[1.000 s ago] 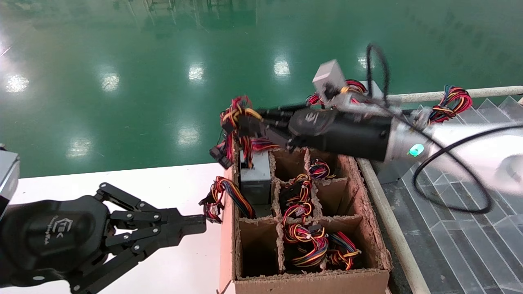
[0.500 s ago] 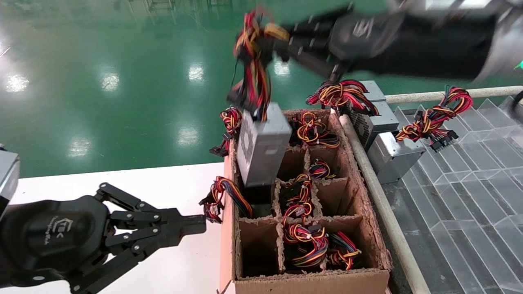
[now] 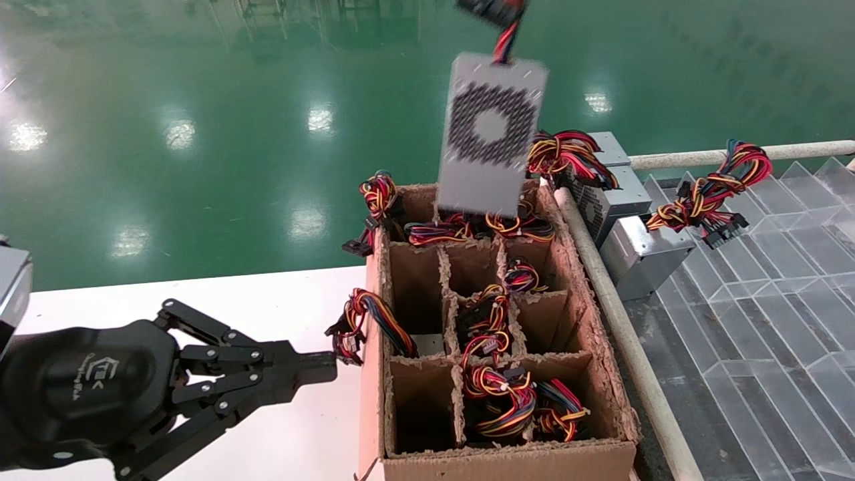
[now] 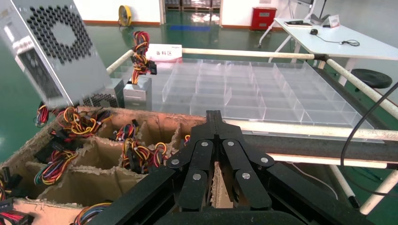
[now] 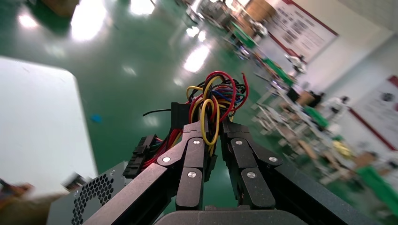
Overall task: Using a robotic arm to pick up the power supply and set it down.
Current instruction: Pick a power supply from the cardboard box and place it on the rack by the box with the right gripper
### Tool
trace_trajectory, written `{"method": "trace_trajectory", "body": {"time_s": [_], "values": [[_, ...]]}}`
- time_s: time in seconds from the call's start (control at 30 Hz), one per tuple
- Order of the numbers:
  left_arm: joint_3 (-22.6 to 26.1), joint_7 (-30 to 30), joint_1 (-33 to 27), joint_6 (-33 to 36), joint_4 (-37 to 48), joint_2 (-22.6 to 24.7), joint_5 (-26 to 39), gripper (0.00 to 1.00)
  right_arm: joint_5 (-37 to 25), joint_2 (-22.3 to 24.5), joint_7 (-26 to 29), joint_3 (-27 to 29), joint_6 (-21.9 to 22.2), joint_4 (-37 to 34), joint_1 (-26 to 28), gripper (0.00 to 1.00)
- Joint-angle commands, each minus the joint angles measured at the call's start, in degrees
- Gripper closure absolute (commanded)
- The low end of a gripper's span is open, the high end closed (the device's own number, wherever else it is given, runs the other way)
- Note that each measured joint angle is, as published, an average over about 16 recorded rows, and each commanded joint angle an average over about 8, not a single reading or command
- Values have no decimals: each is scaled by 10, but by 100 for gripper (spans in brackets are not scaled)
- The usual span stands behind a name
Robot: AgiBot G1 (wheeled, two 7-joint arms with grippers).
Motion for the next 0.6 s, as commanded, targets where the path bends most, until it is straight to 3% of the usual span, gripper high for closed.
{"method": "trace_trajectory", "body": {"time_s": [0.03,0.3,0.6], "values": [[0,0,0,0,0,0,0,100,-21,2,-7,-5,3,-10,26,100],[0,0,0,0,0,0,0,100,-87,16,-68,-26,10,-116,104,100],[0,0,0,0,0,0,0,100,-126,35,-129,-36,52,-249,137,100]]}}
